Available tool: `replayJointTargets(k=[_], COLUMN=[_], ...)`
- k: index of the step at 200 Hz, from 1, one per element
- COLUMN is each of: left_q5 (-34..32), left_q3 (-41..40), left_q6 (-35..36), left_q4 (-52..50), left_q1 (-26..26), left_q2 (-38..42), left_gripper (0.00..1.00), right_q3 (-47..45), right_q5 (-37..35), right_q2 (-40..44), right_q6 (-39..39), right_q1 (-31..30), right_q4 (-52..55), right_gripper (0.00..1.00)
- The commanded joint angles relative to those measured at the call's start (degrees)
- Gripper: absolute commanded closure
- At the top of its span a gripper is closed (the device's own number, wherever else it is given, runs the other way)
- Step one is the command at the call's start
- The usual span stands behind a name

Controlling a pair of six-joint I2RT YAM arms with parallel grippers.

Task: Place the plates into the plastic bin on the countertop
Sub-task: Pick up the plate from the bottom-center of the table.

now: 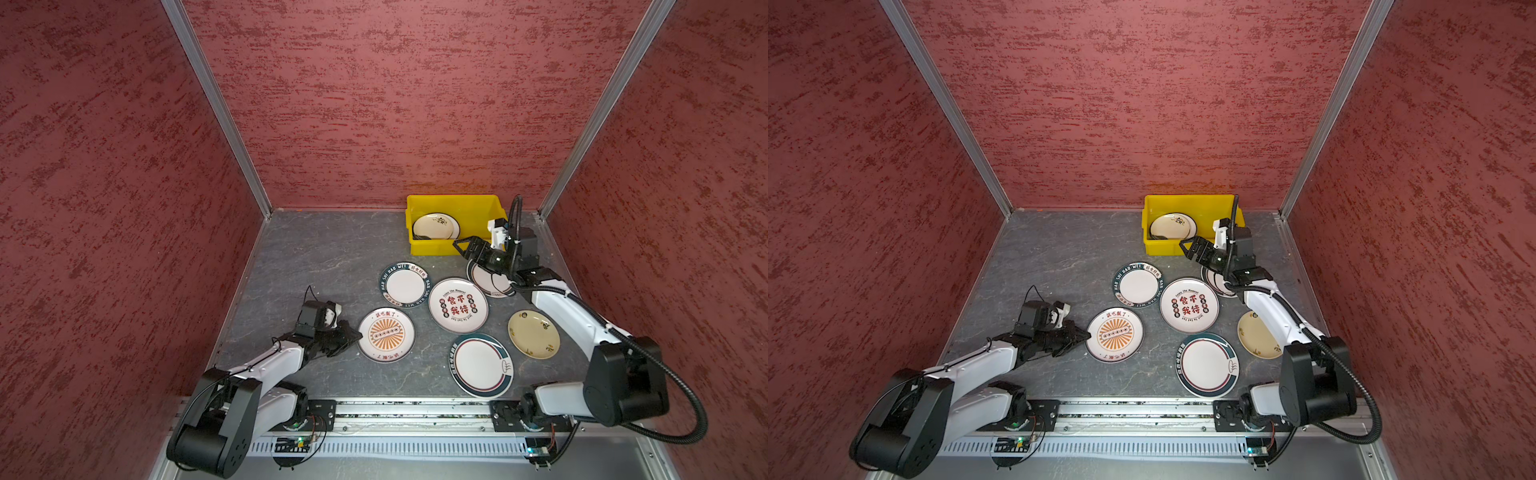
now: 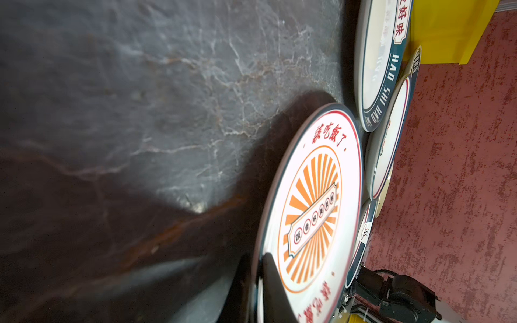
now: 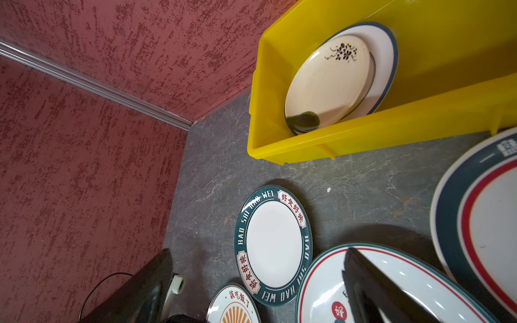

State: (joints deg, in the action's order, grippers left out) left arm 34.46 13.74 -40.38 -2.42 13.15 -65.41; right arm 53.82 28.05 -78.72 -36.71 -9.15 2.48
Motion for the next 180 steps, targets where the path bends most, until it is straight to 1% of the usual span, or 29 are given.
replayJointTargets(k=[1,27,46,84,105,126,147,180], left_q5=[-2.4,-1.8,-2.0,-3.0,-4.9,-6.3,-7.0,-7.9], left_q3=[0.7,1.5,1.6,3.3,5.1,6.2,7.2,8.6], left_q6=[-0.2,-0.3,-0.4,-1.3,-1.6,-2.8,-4.7,-7.8], left_q4=[-0.3,0.0,-0.3,-2.8,-5.4,-5.5,-4.0,2.2], left_q1=[0.0,-0.1,-0.1,-0.4,-0.6,-0.7,-0.6,0.4], left_q2=[-1.0,-0.6,1.0,5.9,9.0,11.3,11.7,9.6], left_gripper=[0.9,0.93,1.0,1.0,1.0,1.0,1.0,1.0], right_q3=[-0.9,-1.2,-1.2,-1.9,-2.5,-2.8,-3.4,-3.7], right_q5=[-0.3,-0.2,0.0,0.8,1.6,2.3,1.8,3.3], right_q2=[0.1,0.3,0.2,0.5,0.5,0.7,1.3,1.4], right_q6=[-0.5,-0.7,-0.9,-2.1,-2.8,-2.6,-2.2,-1.9], right_q1=[0.2,0.2,0.2,0.2,0.2,0.2,0.2,0.0], right_q4=[-2.4,-2.4,-2.2,-4.1,-5.3,-5.5,-5.4,-5.5], right_gripper=[0.04,0.04,0.04,0.04,0.04,0.04,0.04,0.04])
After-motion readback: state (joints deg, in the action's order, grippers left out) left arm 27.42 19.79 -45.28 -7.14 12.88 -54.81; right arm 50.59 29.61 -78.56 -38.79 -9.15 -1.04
